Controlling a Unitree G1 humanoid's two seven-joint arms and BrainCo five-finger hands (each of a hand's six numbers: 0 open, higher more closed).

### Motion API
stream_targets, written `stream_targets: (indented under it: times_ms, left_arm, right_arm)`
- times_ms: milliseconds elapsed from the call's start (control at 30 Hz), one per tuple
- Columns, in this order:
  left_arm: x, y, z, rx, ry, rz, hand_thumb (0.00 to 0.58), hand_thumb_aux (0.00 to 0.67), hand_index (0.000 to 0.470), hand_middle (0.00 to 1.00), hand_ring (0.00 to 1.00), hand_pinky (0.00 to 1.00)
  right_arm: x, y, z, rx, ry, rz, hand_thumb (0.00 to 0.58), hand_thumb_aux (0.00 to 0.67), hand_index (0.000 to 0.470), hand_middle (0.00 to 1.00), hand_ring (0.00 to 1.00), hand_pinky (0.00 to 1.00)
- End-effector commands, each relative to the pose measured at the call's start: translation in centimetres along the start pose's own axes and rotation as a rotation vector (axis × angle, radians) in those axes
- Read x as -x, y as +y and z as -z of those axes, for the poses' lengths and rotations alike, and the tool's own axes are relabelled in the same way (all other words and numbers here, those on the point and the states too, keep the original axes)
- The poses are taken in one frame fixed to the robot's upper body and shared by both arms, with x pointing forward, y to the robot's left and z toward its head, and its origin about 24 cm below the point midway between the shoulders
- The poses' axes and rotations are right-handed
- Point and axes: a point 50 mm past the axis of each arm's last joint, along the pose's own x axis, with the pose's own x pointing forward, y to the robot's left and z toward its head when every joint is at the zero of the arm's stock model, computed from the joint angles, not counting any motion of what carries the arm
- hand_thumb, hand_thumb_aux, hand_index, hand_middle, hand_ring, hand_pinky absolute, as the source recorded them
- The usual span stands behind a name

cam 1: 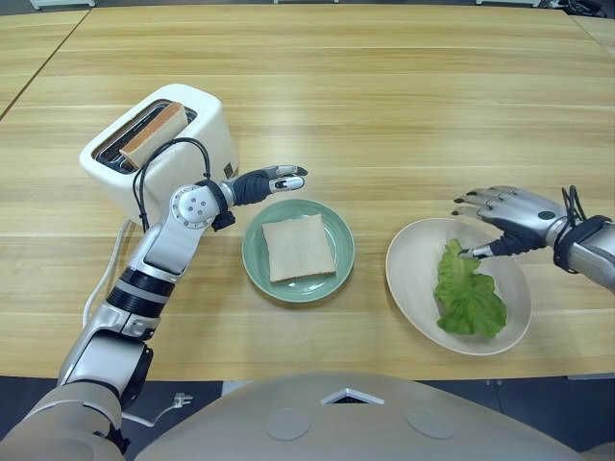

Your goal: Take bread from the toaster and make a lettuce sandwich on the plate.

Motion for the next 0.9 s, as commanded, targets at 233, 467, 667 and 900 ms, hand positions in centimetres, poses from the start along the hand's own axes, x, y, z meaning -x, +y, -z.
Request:
stream_targets:
  times_ms: [233, 467, 667, 900]
  left_arm:
    - [0.0, 0.3, -0.4, -0.011, -0.011, -0.001, 0.0, 0.0, 0.0, 0.0, 0.0, 0.0]
    - [0.1, 0.3, -0.3, -0.011, -0.014, 0.005, 0.0, 0.0, 0.0, 0.0, 0.0, 0.0]
    - [0.0, 0.3, -0.3, -0.011, -0.013, 0.008, 0.0, 0.0, 0.0, 0.0, 0.0, 0.0]
    - [0.2, 0.6, -0.3, -0.021, -0.017, -0.002, 0.0, 0.0, 0.0, 0.0, 0.0, 0.0]
  right_arm:
    - [0.3, 2.3, -0.6, 0.043, -0.02, -0.154, 0.22, 0.142, 0.1, 0.0, 0.0, 0.0]
    - [0.5, 0.9, -0.2, 0.108, 0.014, -0.097, 0.04, 0.024, 0.017, 0.0, 0.0, 0.0]
    - [0.5, 0.2, -0.6, 0.142, -0.009, -0.099, 0.205, 0.131, 0.092, 0.0, 0.0, 0.0]
    - [0.3, 1.1, -0.9, 0.195, -0.02, -0.155, 0.377, 0.273, 0.192, 0.0, 0.0, 0.0]
